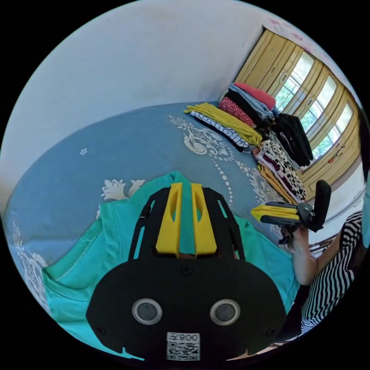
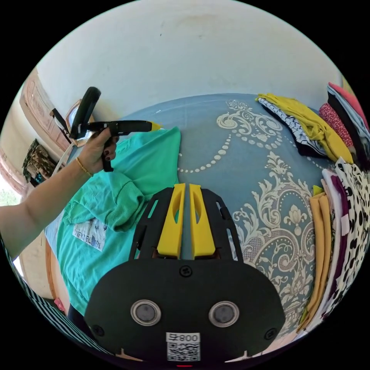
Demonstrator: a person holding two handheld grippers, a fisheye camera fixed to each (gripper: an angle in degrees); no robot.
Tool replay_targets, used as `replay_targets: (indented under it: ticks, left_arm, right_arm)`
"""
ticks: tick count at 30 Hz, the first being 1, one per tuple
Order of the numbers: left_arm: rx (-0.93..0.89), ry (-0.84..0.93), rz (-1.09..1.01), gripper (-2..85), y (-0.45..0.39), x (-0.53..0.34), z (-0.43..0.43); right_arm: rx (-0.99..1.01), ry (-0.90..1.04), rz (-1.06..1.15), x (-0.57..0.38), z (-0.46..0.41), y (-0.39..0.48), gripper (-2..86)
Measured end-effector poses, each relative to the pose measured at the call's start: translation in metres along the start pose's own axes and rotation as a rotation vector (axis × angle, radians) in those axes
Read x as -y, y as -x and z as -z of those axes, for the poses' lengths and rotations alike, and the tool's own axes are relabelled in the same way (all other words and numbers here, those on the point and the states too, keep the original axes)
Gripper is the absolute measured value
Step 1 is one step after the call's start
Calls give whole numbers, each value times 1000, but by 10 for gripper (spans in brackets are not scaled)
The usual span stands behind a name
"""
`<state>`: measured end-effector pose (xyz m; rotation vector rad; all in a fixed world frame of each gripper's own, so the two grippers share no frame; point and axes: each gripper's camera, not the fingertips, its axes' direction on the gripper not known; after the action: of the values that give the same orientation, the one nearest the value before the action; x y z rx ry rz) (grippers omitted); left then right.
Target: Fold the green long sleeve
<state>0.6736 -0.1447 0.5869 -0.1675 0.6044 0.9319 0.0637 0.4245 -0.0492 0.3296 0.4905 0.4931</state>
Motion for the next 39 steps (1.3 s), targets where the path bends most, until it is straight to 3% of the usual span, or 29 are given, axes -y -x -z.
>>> replay_targets:
  ticks: [3, 7, 12, 15, 27, 33, 36, 39]
  left_arm:
    - [32, 66, -3, 18, -1, 0, -13]
    - [44, 146, 9, 6, 5, 8, -24]
    - [38, 64, 13, 3, 5, 13, 3]
    - [168, 159, 13, 3, 10, 17, -4]
    - [83, -8, 59, 2, 8, -30, 113]
    - [174, -29, 276, 2, 21, -117, 191]
    - [162, 53, 420, 2, 40, -151, 203]
    - [121, -41, 454, 2, 41, -165, 234]
  right_arm:
    - [60, -2, 70, 5, -3, 12, 8]
    - [-18, 117, 106, 12, -29, 22, 3]
    - [51, 113, 63, 19, -30, 12, 1]
    - [23, 116, 79, 23, -32, 17, 1]
    - [3, 113, 92, 40, -35, 24, 1]
    - [12, 110, 87, 50, -36, 26, 2]
    - [-10, 110, 97, 54, -36, 32, 2]
    - [-46, 109, 116, 58, -38, 40, 2]
